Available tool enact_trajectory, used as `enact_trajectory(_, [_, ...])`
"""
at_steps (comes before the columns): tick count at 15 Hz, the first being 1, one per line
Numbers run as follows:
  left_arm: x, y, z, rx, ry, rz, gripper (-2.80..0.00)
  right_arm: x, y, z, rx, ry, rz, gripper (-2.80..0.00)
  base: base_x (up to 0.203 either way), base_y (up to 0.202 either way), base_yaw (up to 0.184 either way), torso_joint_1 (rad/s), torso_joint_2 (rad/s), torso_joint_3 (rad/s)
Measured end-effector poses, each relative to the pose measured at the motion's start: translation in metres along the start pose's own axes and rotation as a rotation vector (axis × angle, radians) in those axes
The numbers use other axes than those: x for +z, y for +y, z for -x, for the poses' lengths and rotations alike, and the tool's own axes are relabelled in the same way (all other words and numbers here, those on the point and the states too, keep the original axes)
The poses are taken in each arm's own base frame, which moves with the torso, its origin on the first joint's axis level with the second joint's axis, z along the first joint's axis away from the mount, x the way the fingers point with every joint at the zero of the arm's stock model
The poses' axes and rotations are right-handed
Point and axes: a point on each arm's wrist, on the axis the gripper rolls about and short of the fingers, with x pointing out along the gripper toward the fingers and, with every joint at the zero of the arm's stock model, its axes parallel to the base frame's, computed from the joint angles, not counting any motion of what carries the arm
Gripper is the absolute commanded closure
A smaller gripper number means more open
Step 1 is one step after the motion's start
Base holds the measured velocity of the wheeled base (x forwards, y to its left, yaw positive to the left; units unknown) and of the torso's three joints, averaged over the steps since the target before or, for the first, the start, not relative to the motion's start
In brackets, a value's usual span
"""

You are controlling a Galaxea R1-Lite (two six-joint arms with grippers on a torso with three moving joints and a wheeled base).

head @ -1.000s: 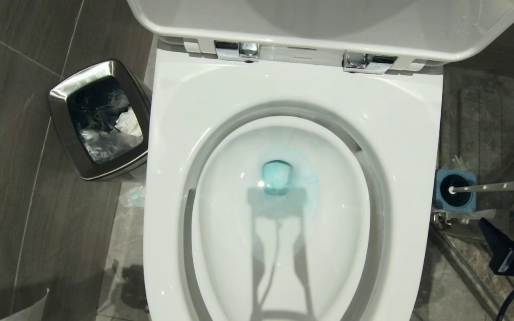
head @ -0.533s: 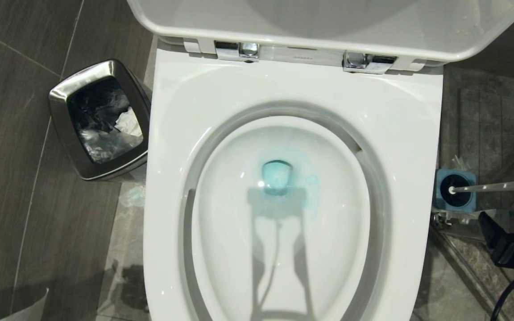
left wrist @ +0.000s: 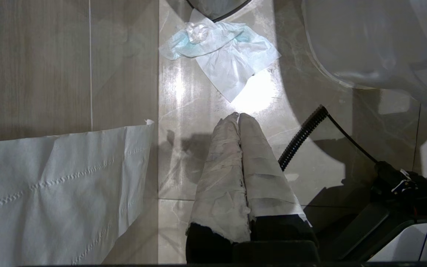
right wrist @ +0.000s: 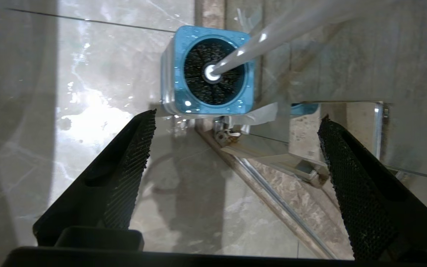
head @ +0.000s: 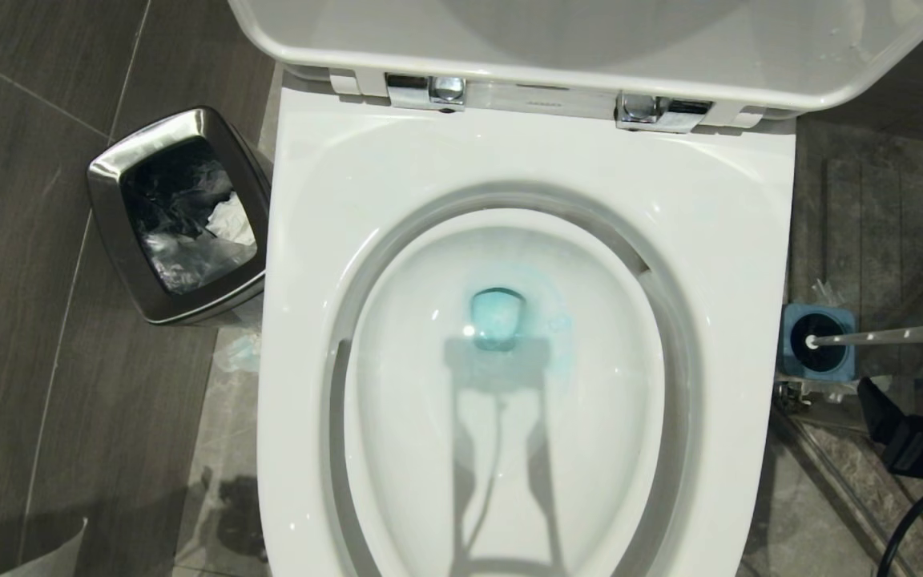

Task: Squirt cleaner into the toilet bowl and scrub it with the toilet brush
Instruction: Scrub the toilet bowl

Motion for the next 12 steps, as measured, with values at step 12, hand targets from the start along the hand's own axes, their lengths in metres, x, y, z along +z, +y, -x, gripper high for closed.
enact_trajectory(12, [0.0, 0.0, 0.0, 0.0, 0.0, 0.0, 0.0, 0.0019, -0.001, -0.01, 0.028, -0.005, -0.025, -2.8, 0.0, 0.0, 0.0, 0.0, 0.0, 0.0])
